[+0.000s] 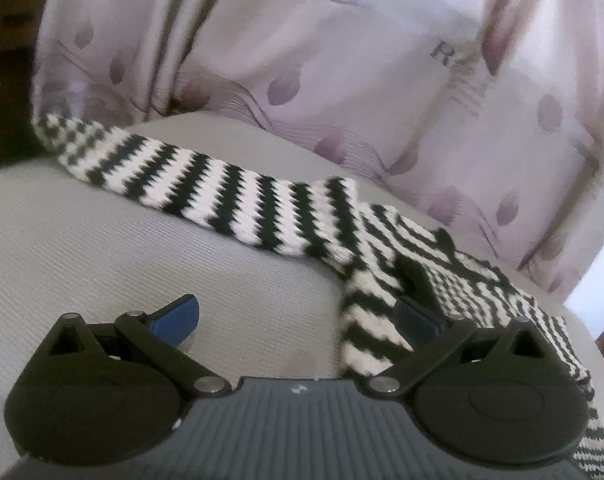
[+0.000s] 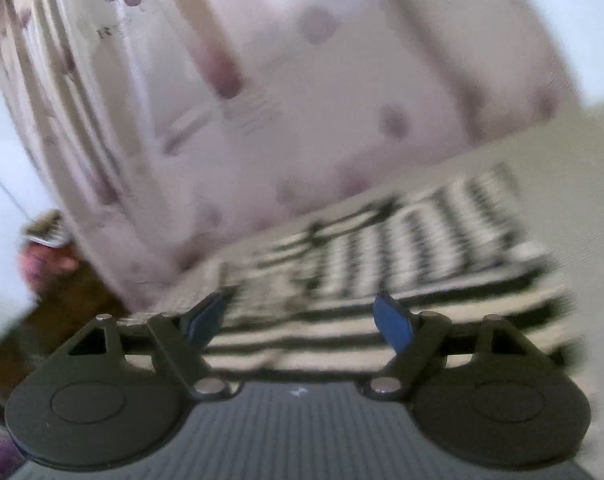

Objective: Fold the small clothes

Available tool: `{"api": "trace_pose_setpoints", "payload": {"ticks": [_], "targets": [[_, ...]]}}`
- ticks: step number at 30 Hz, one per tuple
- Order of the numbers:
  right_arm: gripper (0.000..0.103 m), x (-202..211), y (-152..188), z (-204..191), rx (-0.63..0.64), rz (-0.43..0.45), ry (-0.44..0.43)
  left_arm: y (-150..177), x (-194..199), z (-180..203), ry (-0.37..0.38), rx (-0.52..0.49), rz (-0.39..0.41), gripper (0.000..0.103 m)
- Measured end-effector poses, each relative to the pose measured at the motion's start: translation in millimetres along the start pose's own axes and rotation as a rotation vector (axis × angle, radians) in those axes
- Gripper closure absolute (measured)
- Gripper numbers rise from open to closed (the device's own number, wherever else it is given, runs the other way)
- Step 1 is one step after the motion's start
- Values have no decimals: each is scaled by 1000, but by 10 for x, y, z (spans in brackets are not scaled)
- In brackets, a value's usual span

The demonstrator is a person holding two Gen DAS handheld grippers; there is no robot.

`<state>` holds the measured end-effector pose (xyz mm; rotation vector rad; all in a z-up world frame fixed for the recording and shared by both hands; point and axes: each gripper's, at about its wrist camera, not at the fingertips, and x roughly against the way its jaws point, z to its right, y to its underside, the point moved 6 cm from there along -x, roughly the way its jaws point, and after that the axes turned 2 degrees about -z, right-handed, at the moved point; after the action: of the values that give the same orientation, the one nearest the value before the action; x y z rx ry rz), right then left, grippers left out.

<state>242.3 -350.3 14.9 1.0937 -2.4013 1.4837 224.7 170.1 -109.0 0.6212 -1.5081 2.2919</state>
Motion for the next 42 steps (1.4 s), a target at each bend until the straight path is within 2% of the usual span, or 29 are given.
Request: {"api": "trace_pose_setpoints", "payload": {"ticks": [3,8,14,19,20,22,23,24,26,29,35,38,42], "targets": [[20,181,-52,406,-30,18,129,-209,17,-337,-60,89,22,5],[20,360,-16,853,-148,60,191,-632,28,-1014,-198,199,68,7],[20,251,168,921,-159,13,210,-1063,-103,-1687,-231,388,60,5],[20,243,211,894,-157,6,216,-1278,-351,-1972,-213,522,36,7],[20,247,218,909,-168,5,216,-1311,-390,-1989,-218,516,32,15],[20,257,222,929,-186,12,217,-1339,-458,-2020,-232,510,13,60],[20,266,219,940,-190,13,217,-1333,-510,-2041,-225,521,-10,96],[20,261,221,945,-193,12,217,-1321,-540,-2069,-223,554,-21,98],[20,254,220,948,-193,10,215,-1371,-470,-2030,-240,551,24,98],[20,248,221,952,-198,13,208,-1582,-267,-1669,-228,452,106,98],[20,287,221,1025,-257,41,170,-2026,138,-294,-73,201,224,98],[20,325,222,1042,-275,63,153,-2127,220,513,19,90,237,98],[20,347,218,1059,-287,77,134,-2043,224,1502,157,-2,203,98]]}}
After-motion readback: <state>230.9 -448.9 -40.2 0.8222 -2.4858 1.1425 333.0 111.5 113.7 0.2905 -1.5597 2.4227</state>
